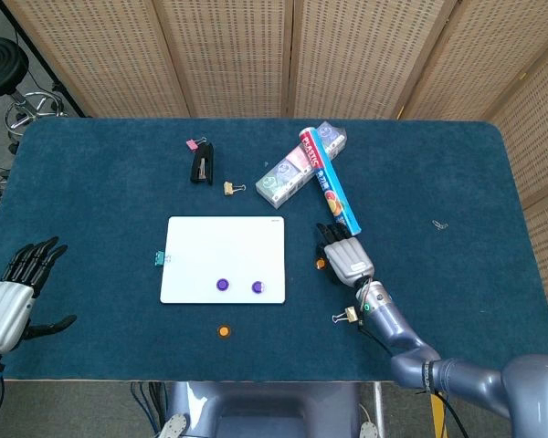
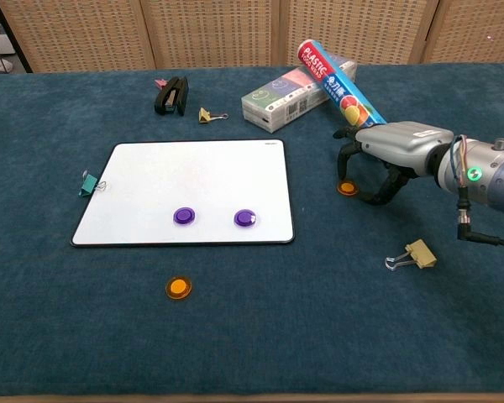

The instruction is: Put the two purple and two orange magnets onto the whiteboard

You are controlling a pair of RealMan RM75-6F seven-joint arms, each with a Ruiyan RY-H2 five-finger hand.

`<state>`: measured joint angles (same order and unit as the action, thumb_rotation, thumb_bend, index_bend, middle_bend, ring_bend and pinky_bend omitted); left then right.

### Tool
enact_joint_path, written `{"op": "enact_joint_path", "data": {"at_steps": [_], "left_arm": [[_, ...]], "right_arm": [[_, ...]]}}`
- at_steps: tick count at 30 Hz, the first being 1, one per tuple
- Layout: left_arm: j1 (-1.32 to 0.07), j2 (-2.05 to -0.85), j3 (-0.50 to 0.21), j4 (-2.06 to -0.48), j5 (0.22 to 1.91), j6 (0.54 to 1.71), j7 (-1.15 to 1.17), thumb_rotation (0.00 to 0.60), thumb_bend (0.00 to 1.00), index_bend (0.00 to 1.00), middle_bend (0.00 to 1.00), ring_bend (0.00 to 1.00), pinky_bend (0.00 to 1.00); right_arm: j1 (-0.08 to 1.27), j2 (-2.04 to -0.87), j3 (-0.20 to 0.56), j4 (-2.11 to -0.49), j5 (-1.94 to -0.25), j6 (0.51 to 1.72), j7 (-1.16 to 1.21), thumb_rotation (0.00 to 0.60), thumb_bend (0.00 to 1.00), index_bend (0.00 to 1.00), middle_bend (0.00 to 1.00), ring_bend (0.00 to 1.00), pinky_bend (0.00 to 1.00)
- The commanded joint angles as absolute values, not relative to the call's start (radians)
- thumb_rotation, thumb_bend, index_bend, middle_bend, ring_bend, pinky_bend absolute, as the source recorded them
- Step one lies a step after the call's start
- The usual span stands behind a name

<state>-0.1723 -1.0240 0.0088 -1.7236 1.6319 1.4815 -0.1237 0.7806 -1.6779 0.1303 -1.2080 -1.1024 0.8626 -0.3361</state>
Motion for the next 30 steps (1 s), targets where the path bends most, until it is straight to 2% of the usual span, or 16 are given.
{"op": "enact_joint_path", "data": {"at_steps": [1, 15, 30], "left_arm": [[-0.172, -1.024, 0.009, -1.724, 1.633, 1.481, -0.123, 0.6, 0.07, 0.02, 0.0, 0.0, 0.0], [-0.171, -1.021, 0.007, -1.727, 1.635, 1.478, -0.13, 0.6, 0.07, 0.02, 0.0, 0.0, 0.0], [-0.171, -1.015, 0.009, -1.729, 1.64, 1.471, -0.146, 0.6, 0.07, 0.02, 0.0, 0.0, 0.0]], "right_arm": [[0.775, -1.686, 0.125, -1.196, -1.116, 0.866, -0.325, 0.6, 0.4, 0.36, 0.0, 0.0, 0.0], [0.765, -1.718, 0.126, -1.137, -1.166, 0.858, -0.264, 0.6, 0.4, 0.38, 0.0, 0.0, 0.0], [0.751, -1.742, 0.145, -1.114, -1.202, 0.879, -0.197, 0.6, 0.4, 0.51, 0.0, 0.0, 0.0]]}}
